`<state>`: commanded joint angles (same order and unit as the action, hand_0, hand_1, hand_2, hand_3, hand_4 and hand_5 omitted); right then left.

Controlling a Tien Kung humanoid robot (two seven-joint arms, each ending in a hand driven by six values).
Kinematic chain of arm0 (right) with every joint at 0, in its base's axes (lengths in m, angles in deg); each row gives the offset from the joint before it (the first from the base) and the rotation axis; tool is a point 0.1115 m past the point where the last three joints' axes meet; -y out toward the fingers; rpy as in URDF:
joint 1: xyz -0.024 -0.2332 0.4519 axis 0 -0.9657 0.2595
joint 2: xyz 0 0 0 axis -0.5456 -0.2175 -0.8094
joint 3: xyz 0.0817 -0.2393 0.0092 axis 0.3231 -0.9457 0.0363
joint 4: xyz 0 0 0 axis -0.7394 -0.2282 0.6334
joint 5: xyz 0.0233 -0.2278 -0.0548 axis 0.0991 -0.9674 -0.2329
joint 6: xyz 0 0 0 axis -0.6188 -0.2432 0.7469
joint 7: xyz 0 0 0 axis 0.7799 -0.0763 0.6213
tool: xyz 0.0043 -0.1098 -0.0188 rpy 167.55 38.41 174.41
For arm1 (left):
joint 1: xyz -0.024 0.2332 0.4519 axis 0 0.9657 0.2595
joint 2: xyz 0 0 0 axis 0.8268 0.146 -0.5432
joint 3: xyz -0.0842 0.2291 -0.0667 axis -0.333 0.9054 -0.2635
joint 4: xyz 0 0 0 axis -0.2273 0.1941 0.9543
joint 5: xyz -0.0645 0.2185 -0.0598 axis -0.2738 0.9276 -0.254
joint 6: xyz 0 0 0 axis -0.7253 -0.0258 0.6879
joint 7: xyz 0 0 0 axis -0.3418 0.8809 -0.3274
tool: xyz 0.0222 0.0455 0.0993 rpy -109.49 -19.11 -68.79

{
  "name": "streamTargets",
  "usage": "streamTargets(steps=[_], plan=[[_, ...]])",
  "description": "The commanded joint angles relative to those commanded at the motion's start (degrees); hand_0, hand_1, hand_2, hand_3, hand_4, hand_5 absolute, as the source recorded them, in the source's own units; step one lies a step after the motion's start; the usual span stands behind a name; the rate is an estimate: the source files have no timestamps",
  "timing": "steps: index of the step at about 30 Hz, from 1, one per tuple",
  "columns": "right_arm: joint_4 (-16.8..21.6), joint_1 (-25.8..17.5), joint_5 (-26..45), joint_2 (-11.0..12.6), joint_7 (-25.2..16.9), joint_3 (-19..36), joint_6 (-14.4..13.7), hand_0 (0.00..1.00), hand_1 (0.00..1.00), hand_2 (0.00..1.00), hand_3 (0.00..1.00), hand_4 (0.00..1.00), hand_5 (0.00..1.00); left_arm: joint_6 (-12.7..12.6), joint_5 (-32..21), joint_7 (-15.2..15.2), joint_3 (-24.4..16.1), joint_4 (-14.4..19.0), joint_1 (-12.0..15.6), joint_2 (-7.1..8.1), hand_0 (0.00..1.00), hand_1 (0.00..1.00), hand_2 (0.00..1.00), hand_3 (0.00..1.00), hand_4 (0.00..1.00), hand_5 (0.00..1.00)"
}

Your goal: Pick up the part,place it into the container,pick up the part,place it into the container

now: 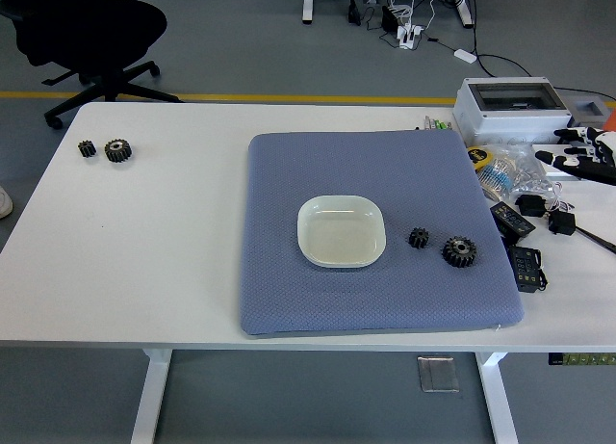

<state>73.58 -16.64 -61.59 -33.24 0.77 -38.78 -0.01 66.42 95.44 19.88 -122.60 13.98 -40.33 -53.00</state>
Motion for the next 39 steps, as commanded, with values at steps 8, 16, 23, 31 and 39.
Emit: streamTargets(steps=[8, 16, 23, 31, 39], plan=[[4.5, 1.9, -17.1, -0.1, -1.8, -5.9, -0.6, 0.918, 0.879, 0.936, 0.918, 0.998, 0.479, -0.1, 0.4, 0.0, -0.6, 0.0, 0.0, 0.10, 0.622, 0.600, 0.649, 0.558, 0.652, 0.573], [6.4, 4.2, -22.0, 0.6, -3.6, -14.1, -0.7, 0.817, 0.776, 0.827, 0.847, 0.998, 0.398, -0.1, 0.7, 0.0, -1.0, 0.0, -0.1, 0.24, 0.621, 0.596, 0.651, 0.559, 0.652, 0.573], [7.9, 4.6, -21.5, 0.2, -3.3, -18.7, -0.6, 0.809, 0.772, 0.824, 0.835, 0.998, 0.400, -0.2, 0.5, 0.1, -1.1, 0.0, -0.1, 0.26, 0.621, 0.591, 0.650, 0.557, 0.653, 0.574], [6.4, 6.3, -25.2, -1.9, -2.2, -23.9, -3.8, 0.777, 0.758, 0.816, 0.822, 0.998, 0.387, -0.3, -0.6, 0.3, -0.5, 0.0, -0.2, 0.35, 0.621, 0.590, 0.649, 0.558, 0.654, 0.575], [4.6, 7.0, -25.0, -3.1, -0.8, -27.2, -4.3, 0.768, 0.748, 0.803, 0.794, 0.998, 0.375, -0.4, -1.1, 0.4, -0.4, 0.0, -0.1, 0.42, 0.621, 0.589, 0.651, 0.558, 0.654, 0.575]])
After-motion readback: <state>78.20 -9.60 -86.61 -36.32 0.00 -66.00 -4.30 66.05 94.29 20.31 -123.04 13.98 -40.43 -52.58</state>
